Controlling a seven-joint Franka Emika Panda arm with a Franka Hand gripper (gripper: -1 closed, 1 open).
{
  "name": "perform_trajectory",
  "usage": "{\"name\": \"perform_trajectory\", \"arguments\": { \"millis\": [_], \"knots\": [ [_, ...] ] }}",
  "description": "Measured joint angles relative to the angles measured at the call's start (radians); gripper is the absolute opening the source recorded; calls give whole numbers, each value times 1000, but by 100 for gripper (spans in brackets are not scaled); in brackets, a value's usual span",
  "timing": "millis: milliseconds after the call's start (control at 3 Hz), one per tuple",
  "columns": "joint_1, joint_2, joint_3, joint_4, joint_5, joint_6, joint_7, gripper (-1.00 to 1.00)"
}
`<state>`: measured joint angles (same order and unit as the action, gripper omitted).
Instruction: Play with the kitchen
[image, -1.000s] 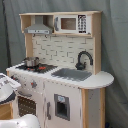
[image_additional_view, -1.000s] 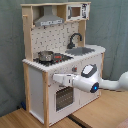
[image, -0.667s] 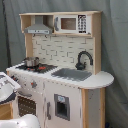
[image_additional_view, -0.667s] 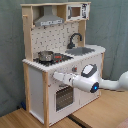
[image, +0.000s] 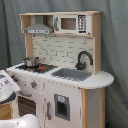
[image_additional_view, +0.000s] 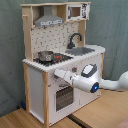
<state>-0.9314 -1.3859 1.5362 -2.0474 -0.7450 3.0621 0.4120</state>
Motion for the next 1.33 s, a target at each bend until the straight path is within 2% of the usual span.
{"name": "perform_trajectory", "arguments": {
  "millis": [1333],
  "knots": [
    [1,0,3,-5,0,0,435,-100]
  ]
}}
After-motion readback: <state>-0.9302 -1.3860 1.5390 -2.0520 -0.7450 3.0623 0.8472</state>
